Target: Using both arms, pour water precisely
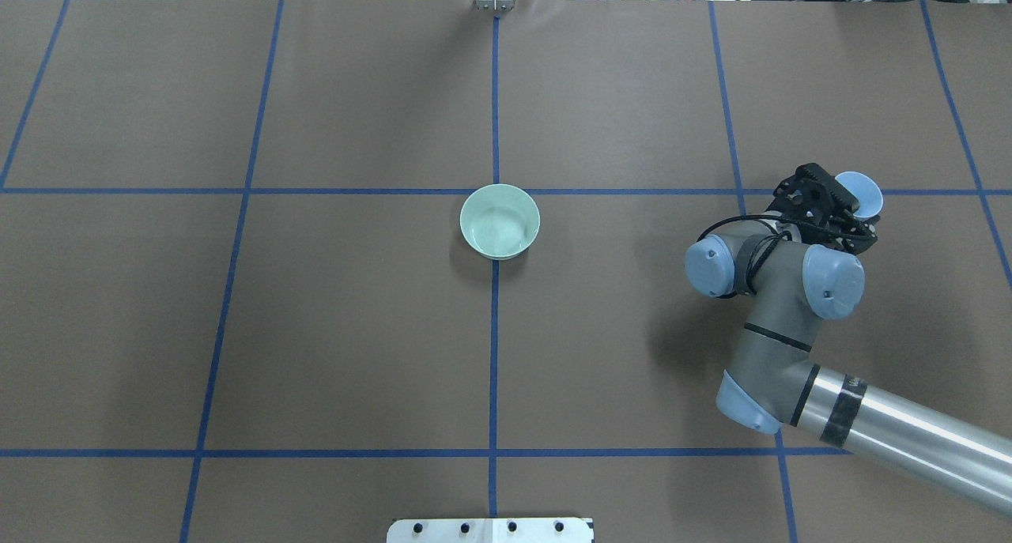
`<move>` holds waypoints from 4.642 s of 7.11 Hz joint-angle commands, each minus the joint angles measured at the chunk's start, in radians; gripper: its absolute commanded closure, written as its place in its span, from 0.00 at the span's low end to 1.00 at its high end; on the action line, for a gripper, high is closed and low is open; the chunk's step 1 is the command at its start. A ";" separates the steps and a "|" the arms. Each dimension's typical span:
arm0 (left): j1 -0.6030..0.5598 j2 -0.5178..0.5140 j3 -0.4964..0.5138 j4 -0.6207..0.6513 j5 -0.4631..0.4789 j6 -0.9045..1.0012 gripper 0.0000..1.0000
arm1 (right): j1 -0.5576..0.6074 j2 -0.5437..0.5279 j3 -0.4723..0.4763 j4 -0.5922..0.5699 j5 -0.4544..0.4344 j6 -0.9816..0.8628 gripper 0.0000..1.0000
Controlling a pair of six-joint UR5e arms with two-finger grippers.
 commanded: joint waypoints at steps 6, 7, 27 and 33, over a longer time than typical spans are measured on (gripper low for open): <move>0.000 0.002 0.001 0.000 0.001 0.002 0.00 | 0.046 -0.042 0.250 0.002 -0.081 -0.049 1.00; -0.002 0.018 0.001 -0.005 0.000 0.012 0.00 | 0.046 -0.081 0.339 0.006 -0.081 -0.094 1.00; -0.124 0.051 0.061 0.003 -0.069 0.153 0.00 | -0.068 -0.058 0.407 1.098 0.615 -1.698 1.00; -0.124 0.051 0.067 0.003 -0.071 0.152 0.00 | -0.065 0.148 0.378 0.704 0.647 -1.770 1.00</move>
